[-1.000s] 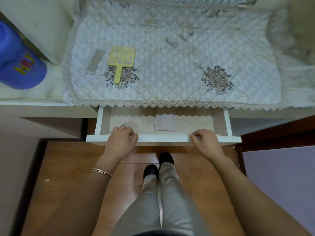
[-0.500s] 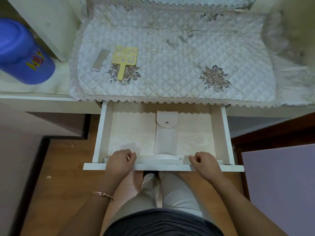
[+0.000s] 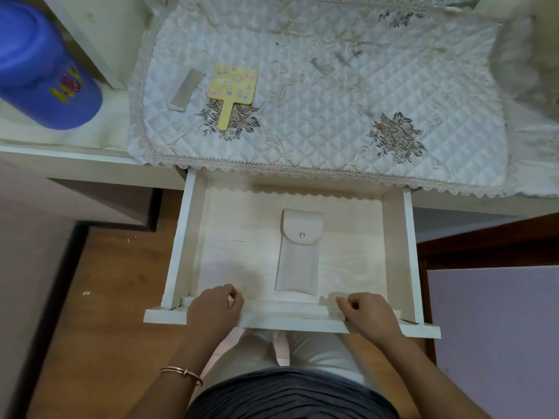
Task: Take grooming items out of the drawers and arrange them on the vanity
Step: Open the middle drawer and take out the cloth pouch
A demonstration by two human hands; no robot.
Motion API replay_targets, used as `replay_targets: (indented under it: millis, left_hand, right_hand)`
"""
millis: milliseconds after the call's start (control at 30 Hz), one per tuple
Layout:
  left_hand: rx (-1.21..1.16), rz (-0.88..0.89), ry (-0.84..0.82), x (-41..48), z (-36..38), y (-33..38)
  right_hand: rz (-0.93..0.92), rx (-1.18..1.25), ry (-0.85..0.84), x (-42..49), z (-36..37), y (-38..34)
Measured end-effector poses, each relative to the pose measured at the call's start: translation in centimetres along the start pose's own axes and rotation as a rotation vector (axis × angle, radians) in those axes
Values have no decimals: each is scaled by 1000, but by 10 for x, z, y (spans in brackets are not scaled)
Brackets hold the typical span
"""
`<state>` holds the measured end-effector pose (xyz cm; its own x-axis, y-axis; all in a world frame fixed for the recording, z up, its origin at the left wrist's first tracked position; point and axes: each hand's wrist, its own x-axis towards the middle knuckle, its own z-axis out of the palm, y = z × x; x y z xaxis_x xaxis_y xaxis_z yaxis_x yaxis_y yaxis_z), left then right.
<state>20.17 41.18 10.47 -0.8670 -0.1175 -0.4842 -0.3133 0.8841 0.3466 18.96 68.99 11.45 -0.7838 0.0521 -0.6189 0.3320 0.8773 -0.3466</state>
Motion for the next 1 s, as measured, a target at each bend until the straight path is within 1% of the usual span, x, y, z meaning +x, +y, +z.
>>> replay_targets:
  millis: [100,167,233,300,333,467,533,567,633,733,800,867,933,1000]
  left_hand:
    - [-24,17,-12,5,-2,-3]
    - [-38,35,-5,11,-6,-9]
    - [-42,48,11,16,-9,-18]
    - [-60,24,31,18,-13,-24]
    - [-82,6,38,19,-15,-26]
    - [-105,-7,43,20,-14,-25]
    - [-115,-30,56,21,-13,-25]
    - [-111,-32,61,22,-12,-26]
    - [-99,-36,55,22,-12,-27]
    - [-80,-39,45,21,-11,-27]
    - [-67,-37,40,20,-11,-27]
    - [-54,-35,30,19,-11,-27]
    - [-31,-26,23,19,-12,-26]
    - [-20,-15,31,20,-13,-26]
  right_hand:
    - [46,-23,-69,7,-3,-7]
    - [57,42,-99,18,-1,-18]
    - [111,207,-81,31,4,-37]
    - [233,413,-62,45,13,-56]
    - [273,471,-39,52,17,-65]
    - [428,445,92,74,35,-91]
    - [479,475,113,81,42,-98]
    - [481,475,96,82,44,-101]
    - [421,444,30,81,42,-104]
    - [288,482,3,72,27,-108]
    - [162,415,-22,62,11,-110]
    - [51,352,-96,52,-10,-113]
    - [-31,367,-161,42,-36,-118]
    - [-134,453,-165,37,-63,-127]
